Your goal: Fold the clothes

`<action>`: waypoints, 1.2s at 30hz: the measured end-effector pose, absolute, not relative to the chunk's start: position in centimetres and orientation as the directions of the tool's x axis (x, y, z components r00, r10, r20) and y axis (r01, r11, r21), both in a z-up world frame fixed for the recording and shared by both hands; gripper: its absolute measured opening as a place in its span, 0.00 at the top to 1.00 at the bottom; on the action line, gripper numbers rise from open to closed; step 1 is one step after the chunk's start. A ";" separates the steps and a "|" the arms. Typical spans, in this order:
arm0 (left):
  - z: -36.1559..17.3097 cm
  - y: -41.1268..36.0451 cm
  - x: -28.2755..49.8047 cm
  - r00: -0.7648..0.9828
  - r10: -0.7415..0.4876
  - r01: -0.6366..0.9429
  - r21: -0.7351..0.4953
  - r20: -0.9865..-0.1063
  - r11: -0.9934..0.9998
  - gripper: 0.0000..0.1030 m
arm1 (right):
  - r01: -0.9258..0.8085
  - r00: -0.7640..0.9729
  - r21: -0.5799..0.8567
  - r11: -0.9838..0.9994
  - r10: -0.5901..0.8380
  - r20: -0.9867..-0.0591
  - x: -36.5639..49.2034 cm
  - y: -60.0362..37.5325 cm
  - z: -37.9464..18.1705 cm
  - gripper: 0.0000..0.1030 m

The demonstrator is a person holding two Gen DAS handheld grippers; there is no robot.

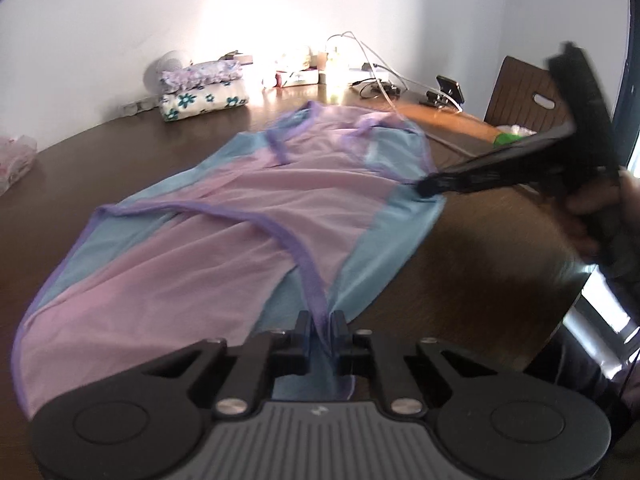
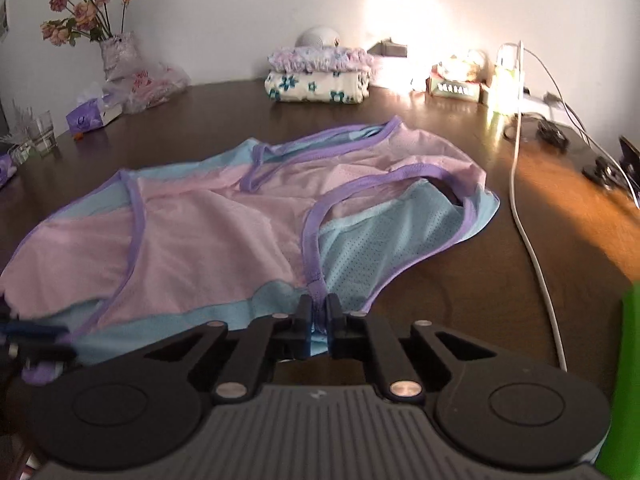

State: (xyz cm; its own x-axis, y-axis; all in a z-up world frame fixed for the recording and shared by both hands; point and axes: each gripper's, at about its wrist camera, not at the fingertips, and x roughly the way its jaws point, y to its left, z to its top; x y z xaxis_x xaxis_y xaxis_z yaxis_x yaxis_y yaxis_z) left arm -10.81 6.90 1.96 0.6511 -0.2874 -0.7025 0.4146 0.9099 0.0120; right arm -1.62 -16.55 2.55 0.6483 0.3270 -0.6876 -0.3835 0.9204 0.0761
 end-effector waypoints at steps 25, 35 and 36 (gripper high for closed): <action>3.9 14.7 -7.0 0.708 -0.231 0.270 -0.047 -0.667 0.962 0.51 | -0.390 0.654 0.030 0.920 0.300 -0.695 -6.2 -14.9 3.0 0.75; 7.9 15.3 -1.2 0.722 -0.139 0.120 -0.075 -0.678 0.990 0.28 | -0.407 0.641 0.164 0.898 0.409 -0.649 -2.7 -15.7 6.5 0.72; 8.4 15.3 -0.3 0.723 -0.139 0.115 -0.080 -0.677 0.990 0.28 | -0.409 0.630 0.219 0.886 0.448 -0.634 -1.7 -15.5 7.1 0.72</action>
State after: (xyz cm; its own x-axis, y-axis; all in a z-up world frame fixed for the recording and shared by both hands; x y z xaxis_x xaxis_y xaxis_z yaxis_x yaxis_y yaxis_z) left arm -0.34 15.29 8.43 0.7230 -0.1390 -0.6768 0.1153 0.9901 -0.0802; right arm -1.72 -15.50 7.12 0.6300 0.4479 -0.6344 -0.4094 0.8857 0.2187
